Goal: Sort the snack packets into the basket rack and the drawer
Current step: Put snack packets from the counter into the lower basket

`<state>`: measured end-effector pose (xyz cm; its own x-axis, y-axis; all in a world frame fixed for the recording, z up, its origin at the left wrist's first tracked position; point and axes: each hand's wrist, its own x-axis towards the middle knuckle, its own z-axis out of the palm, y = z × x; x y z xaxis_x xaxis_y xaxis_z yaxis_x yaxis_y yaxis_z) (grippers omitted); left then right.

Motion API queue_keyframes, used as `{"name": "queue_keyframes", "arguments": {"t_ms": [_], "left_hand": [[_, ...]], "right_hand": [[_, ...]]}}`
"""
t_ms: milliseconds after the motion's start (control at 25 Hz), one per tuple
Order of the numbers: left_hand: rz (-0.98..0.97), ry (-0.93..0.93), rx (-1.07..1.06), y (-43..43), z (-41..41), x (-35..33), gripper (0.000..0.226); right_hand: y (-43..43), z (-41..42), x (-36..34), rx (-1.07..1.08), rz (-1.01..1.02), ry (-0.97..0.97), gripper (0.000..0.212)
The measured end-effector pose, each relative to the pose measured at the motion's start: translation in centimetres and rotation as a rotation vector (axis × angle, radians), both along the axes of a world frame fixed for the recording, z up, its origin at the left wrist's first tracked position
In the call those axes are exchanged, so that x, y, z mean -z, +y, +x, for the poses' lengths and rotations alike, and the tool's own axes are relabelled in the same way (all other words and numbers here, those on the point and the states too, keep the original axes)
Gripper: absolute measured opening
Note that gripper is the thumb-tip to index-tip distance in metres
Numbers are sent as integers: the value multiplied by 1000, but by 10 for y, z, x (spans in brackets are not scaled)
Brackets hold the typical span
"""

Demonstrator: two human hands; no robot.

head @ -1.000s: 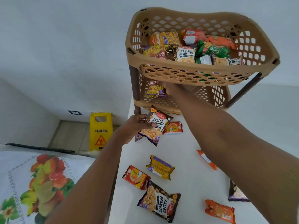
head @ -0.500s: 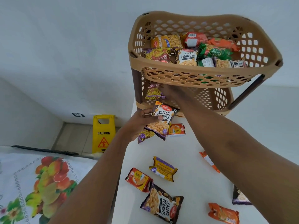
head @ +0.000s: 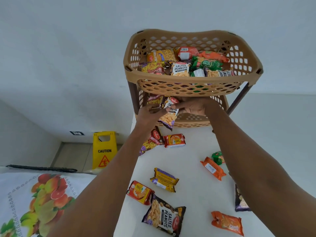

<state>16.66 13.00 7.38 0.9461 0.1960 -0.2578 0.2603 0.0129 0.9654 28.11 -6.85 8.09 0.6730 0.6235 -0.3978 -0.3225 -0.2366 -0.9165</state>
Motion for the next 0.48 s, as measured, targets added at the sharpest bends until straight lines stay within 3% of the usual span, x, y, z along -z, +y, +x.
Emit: {"name": "queue_keyframes", "arguments": {"t_ms": [80, 160, 320, 400, 480], "left_hand": [[93, -69, -148, -6, -2, 2, 34], [365, -139, -175, -6, -11, 8, 37], [1008, -215, 183, -2, -31, 42, 56], [1167, -218, 290, -3, -36, 56, 64], [1236, -221, 315, -2, -38, 63, 67]], "right_hand": [[-2, 6, 6, 191, 50, 13, 36], [-4, 12, 13, 379, 86, 65, 26], [11, 10, 27, 499, -160, 83, 43], [29, 5, 33, 483, -214, 100, 52], [48, 0, 36, 451, -270, 109, 45]]}}
